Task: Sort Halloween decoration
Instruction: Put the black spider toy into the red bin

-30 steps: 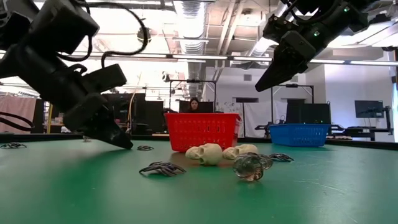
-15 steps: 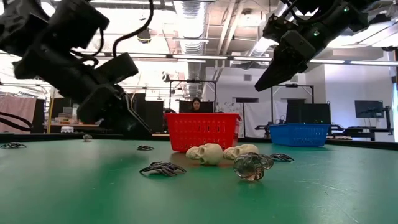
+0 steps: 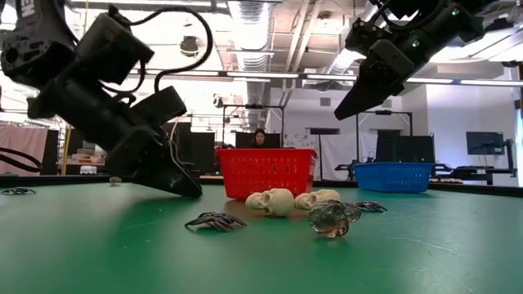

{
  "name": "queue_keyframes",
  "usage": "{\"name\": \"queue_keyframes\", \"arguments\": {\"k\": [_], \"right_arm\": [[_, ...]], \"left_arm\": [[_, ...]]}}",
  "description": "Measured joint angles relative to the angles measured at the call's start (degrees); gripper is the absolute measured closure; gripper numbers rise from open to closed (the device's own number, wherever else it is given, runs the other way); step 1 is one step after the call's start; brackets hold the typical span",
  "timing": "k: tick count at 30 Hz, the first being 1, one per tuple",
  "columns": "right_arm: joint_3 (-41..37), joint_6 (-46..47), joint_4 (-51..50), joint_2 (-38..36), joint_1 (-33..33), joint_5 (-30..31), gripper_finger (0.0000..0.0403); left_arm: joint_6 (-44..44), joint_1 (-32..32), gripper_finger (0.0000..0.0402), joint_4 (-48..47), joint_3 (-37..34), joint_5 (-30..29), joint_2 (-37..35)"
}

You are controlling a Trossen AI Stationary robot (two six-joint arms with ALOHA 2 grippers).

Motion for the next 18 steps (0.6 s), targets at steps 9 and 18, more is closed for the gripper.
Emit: {"name": "queue_keyframes", "arguments": {"k": [9,18], "right_arm": [[0.00,0.17,-0.11,0.00,0.00,0.00,0.0155],[0.00,0.17,-0.13,0.00,0.00,-0.02,0.0155]], "left_arm": [[-1.21,0.00,0.0236,1.73,-0.37,1.16,3.15],[-2.21,-0.04,0.0314,1.31,-1.33,1.53,3.02]]}}
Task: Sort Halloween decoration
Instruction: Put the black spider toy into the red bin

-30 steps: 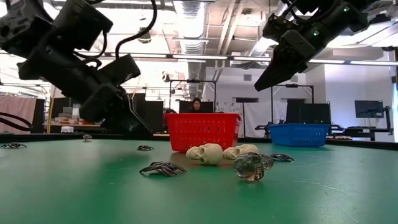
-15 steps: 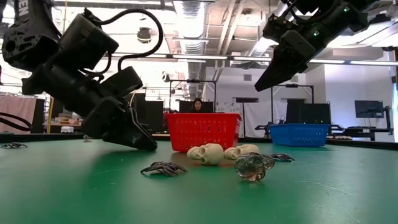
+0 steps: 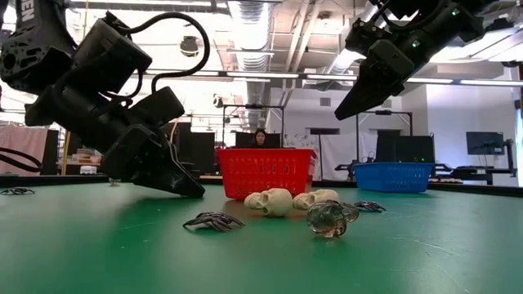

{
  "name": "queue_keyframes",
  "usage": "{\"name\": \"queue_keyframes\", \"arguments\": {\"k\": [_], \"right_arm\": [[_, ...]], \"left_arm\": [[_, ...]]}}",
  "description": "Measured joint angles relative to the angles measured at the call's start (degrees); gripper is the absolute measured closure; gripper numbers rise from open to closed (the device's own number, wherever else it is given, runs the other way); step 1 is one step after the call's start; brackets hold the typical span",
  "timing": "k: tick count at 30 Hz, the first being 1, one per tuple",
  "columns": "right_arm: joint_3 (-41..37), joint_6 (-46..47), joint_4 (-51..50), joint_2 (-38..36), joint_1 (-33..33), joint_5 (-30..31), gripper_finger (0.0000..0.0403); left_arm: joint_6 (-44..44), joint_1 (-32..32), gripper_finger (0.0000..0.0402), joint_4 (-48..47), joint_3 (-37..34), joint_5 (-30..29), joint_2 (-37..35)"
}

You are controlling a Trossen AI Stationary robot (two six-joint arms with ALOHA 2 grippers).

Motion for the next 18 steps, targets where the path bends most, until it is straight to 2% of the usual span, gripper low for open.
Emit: {"name": "queue_keyframes", "arguments": {"k": [11,18], "right_arm": [[0.00,-0.02,0.00,0.00,0.00,0.02,0.0155],[0.00,-0.02,0.00,0.00,0.02,0.00,0.0155]], "left_arm": [[0.77,-0.04,0.0341,0.65,-0.16,-0.78,-0.54],[3.80,0.09,0.0343,-1.08,-0.35,-2.50,-6.38]]}}
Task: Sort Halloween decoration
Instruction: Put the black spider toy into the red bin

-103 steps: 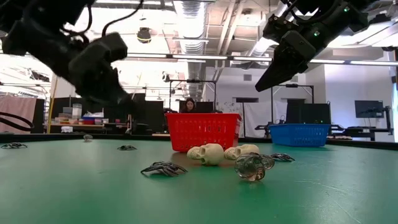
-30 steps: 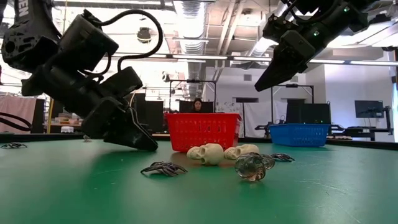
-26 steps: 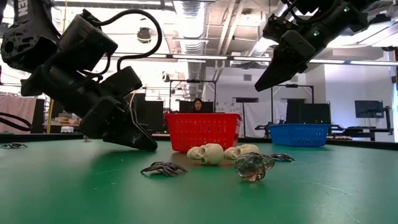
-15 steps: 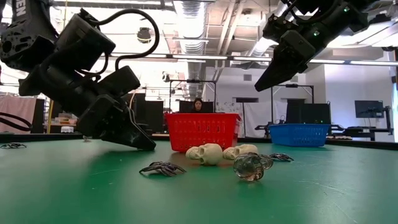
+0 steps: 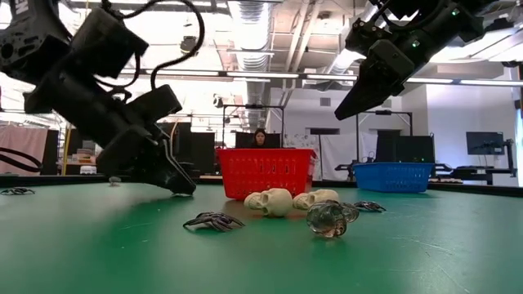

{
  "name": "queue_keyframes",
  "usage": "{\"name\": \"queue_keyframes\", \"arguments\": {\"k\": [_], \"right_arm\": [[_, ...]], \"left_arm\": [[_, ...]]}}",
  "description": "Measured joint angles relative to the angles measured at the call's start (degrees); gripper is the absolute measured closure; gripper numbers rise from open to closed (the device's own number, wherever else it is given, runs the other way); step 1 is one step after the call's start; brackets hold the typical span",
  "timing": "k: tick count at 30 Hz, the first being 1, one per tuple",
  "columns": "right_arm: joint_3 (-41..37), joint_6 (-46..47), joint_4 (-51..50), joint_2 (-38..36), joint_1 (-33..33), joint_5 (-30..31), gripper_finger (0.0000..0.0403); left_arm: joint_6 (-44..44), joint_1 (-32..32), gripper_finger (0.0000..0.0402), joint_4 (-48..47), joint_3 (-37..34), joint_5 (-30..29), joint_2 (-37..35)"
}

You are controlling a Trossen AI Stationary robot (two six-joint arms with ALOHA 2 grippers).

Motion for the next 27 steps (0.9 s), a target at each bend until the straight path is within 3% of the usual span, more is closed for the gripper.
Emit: {"name": "queue_keyframes", "arguments": {"k": [12,18,22,27], "right_arm": [[0.00,-0.02,0.11,0.00,0.00,0.00,0.0155],[0.02,-0.20,0.90,0.00,-0.10,0.00,0.0155],[0.04,-0.14,1.22,0.00,-0.09,0.01,0.0155],[0.04,0.90,0.85,0.00,0.62,0.00,0.0155]], "left_arm": [[2.52,0.00,0.0344,2.16,0.00,0.49,-13.52],[5.46,0.31,0.0343,13.68,1.91,1.45,-10.64],[8.63,1.17,0.0343,12.09,6.51,3.83,-7.30],[12.82,1.18,0.0337,4.73,9.93,0.55,-8.01]]}}
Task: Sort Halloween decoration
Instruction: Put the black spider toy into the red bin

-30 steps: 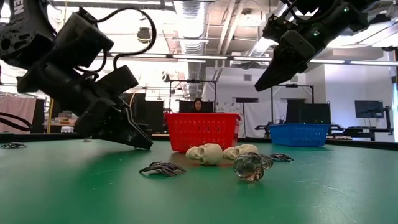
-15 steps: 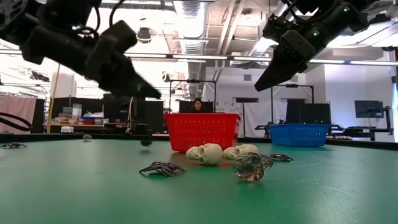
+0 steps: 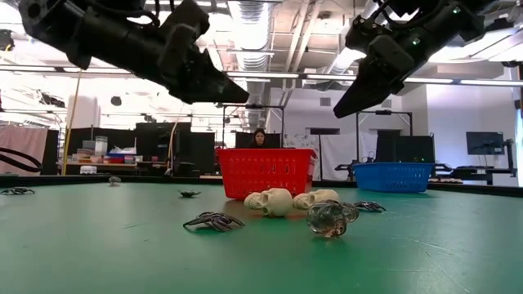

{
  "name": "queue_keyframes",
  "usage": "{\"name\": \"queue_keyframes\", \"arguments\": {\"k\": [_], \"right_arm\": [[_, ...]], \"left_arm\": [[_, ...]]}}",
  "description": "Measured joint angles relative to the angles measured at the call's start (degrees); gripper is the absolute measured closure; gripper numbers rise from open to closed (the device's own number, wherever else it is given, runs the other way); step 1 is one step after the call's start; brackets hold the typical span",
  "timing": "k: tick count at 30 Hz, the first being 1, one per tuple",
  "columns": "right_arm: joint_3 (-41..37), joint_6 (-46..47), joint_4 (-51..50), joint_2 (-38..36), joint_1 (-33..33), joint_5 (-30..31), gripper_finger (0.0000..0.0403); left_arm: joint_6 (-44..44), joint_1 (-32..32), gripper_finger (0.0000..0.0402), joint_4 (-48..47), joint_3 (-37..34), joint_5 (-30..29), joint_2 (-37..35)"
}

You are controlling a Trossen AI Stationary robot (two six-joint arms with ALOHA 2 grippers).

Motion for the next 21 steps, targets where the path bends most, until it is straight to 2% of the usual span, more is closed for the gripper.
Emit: {"name": "queue_keyframes", "arguments": {"k": [4,10,16,21], "right_arm": [[0.00,-0.26,-0.10,0.00,0.87,0.00,0.0155],[0.00,-1.77,-0.26,0.00,0.71,0.02,0.0155],[0.00,-1.95,-0.10,0.00,0.36,0.04,0.0155],[0.00,-1.92,0.09,0.00,0.36,0.07,0.0155]], "left_arm": [[-1.18,-0.52,0.0315,-5.54,0.28,-0.09,-3.17],[-11.85,-1.53,0.0262,-15.47,-2.93,-0.14,-4.95],[-16.39,-2.17,0.0229,-13.56,-8.61,-5.62,-4.95],[-19.74,-1.68,0.0226,-10.62,-11.69,-5.08,-3.08]]}}
